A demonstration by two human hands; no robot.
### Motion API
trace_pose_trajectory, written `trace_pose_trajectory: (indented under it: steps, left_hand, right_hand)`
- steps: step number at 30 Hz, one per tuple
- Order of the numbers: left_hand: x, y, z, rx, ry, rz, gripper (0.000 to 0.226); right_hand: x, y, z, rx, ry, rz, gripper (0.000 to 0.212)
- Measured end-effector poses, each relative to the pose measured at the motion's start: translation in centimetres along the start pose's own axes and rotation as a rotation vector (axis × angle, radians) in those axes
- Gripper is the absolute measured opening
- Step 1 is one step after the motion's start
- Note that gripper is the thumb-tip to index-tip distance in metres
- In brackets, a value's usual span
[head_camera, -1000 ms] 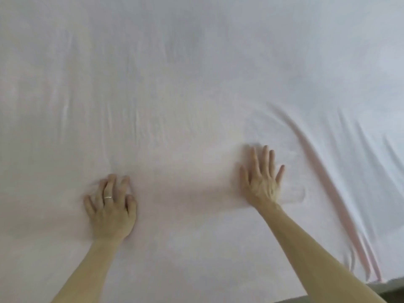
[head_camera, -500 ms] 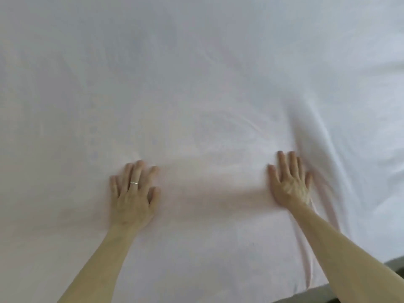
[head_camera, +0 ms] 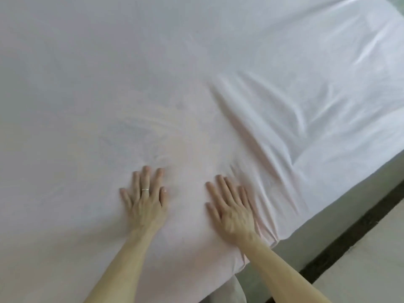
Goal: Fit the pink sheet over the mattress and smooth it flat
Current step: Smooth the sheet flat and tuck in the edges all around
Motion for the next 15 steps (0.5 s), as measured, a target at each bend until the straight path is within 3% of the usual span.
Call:
trace_pose_trajectory:
  steps: [3,6,9,13,15]
  left_hand:
    - [-0.1,-0.1,-0.1,0.009,-0.029,0.070,0.058]
    - [0.6,1.8,-0.3,0.073,-0.013,0.057,0.055]
    - [0.8,5.6,-2.3,0.012,0.038,0.023,0.060]
    - [-1.5,11.5,-8.0,-0.187,-0.040,0.044,0.075]
    - [-3.0,14.6,-11.0,-0.319,-0.112,0.078,0.083]
  right_hand:
    - [2.2,12.1,-3.4,-0.313,0.030,-0.034,0.059]
    - [4.6,19.8,-5.3,-0.620,0.059,0.058,0.058]
    - [5.5,21.7,-6.0,-0.747,0.121,0.249,0.065]
    - [4.4,20.6,-7.7,-0.962,0.333,0.673,0.083]
    - [4.2,19.1,-8.2,-0.897,0.271,0.515,0.083]
Point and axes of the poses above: each hand's wrist, its own z-axis towards the middle knuckle, its own x-axis out of the back of the hand, y = z × x, the point moved 6 cm from there along z, towards the middle knuckle
